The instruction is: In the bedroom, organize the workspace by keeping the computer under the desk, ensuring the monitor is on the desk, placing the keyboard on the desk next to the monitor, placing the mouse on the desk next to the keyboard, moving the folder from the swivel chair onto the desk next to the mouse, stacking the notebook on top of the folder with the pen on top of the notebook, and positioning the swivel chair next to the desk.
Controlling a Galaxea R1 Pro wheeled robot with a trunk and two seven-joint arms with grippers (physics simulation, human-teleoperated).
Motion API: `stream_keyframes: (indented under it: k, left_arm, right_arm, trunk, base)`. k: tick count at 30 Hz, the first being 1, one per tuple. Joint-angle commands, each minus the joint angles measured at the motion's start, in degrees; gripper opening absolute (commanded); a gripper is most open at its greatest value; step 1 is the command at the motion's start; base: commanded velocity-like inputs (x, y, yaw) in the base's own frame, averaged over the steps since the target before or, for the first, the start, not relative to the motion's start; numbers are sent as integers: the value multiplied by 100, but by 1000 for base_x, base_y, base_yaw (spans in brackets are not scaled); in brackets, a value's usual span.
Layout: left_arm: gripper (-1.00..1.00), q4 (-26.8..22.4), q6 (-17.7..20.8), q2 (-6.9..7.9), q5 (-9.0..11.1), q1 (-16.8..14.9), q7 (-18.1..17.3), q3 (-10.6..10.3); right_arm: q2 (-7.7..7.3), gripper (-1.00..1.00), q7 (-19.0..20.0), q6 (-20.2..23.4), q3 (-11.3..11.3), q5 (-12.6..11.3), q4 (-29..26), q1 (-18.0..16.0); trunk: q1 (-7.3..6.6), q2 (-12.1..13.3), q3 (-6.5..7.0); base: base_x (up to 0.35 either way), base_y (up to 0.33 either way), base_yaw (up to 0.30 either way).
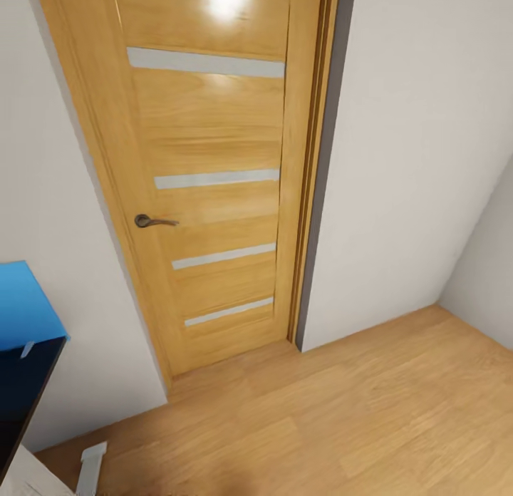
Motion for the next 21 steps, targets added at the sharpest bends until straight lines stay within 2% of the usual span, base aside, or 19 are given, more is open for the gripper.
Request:
stream_keyframes:
  k: [1,6,13,21]
  left_arm:
    - [100,4,-19,1,11,-4,5,0]
    - [100,4,-19,6,11,-7,5,4]
    - [100,4,-19,7,11,-4,5,13]
    - [100,4,-23,7,11,-4,5,14]
  right_arm:
    - [1,100,-14,-23,4,4,2,-2]
    - [2,100,-13,-49,7,7,4,-2]
    - [10,100,-14,-57,3,323,11,-2]
    - [11,100,-14,-58,6,459,14,-2]
  trunk:
    - [1,-3,-6]
    - [1,-3,-6]
    - [1,-3,-6]
    - [1,-3,-6]
  base:
    - [65,-274,281]
    - [30,-297,281]
    - [-10,-317,283]
    - [-147,-276,285]
